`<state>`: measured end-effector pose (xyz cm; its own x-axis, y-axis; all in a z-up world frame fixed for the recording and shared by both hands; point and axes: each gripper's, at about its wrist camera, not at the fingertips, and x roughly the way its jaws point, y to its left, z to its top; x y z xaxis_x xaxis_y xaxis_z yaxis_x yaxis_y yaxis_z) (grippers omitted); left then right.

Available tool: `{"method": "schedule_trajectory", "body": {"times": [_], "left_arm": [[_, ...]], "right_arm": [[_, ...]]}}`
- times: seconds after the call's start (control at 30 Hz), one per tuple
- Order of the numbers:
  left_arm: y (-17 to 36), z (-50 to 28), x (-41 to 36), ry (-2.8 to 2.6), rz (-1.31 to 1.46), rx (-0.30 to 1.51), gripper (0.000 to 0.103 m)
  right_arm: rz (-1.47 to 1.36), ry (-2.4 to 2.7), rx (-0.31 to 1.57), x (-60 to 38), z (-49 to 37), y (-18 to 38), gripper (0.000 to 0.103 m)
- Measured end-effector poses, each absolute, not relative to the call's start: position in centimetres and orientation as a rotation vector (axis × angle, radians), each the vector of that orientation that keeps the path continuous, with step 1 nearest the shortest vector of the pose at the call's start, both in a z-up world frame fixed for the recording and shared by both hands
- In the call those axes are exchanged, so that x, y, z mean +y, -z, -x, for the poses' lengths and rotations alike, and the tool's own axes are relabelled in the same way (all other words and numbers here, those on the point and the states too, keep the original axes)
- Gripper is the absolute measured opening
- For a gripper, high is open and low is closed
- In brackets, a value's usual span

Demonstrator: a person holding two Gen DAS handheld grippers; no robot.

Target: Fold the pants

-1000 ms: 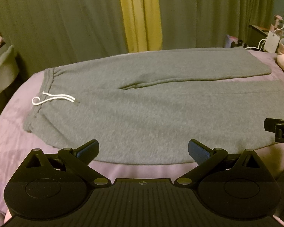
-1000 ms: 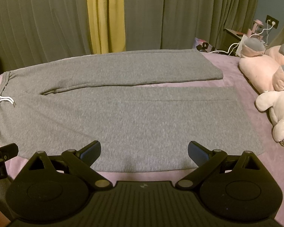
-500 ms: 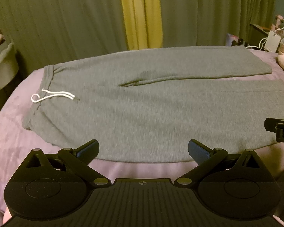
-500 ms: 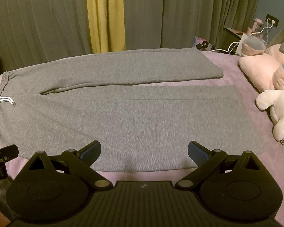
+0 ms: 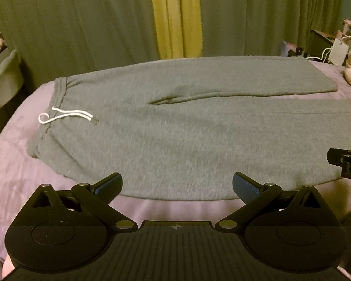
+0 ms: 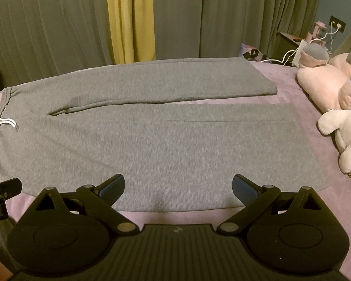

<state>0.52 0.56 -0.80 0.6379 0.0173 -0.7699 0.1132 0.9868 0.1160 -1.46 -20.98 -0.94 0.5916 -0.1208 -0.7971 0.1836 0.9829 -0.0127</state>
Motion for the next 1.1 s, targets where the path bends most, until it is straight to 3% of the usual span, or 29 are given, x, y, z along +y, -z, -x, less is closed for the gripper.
{"method": "schedule_trajectory", "body": {"times": [1.1], "left_arm": [[1.2,-1.4,1.3,0.043,-0.146,0.892,0.103]], "right_arm": [[-0.082,0.178,0.936,-21.2,0.9,1.5,0.098]]}}
